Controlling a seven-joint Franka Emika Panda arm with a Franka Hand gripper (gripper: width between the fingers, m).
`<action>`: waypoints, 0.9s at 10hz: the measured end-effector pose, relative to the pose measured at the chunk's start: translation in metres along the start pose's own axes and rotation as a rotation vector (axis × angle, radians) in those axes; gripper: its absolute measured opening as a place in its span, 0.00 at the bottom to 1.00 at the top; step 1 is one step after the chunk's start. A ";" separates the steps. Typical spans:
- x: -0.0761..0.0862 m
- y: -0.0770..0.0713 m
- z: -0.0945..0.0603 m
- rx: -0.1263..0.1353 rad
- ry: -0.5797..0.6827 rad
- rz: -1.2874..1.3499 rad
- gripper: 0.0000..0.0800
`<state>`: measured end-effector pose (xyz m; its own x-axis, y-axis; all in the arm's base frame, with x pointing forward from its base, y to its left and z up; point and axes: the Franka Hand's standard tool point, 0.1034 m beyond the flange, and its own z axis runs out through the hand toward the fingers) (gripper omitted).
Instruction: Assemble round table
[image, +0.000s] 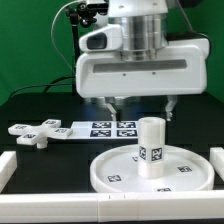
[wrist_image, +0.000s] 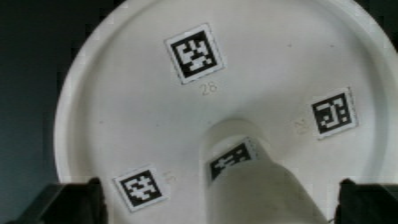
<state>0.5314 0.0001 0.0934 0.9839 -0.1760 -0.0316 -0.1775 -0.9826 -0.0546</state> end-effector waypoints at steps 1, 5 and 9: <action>0.000 -0.004 0.003 0.000 -0.004 -0.006 0.81; -0.001 -0.007 0.007 -0.006 0.003 -0.131 0.81; -0.020 0.047 -0.007 0.008 -0.020 -0.297 0.81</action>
Offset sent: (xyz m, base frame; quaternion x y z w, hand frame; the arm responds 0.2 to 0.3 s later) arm 0.0000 0.0000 0.0000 0.0000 0.0000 0.0000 1.0000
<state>0.5033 -0.0428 0.0979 0.9922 0.1205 -0.0328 0.1179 -0.9904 -0.0722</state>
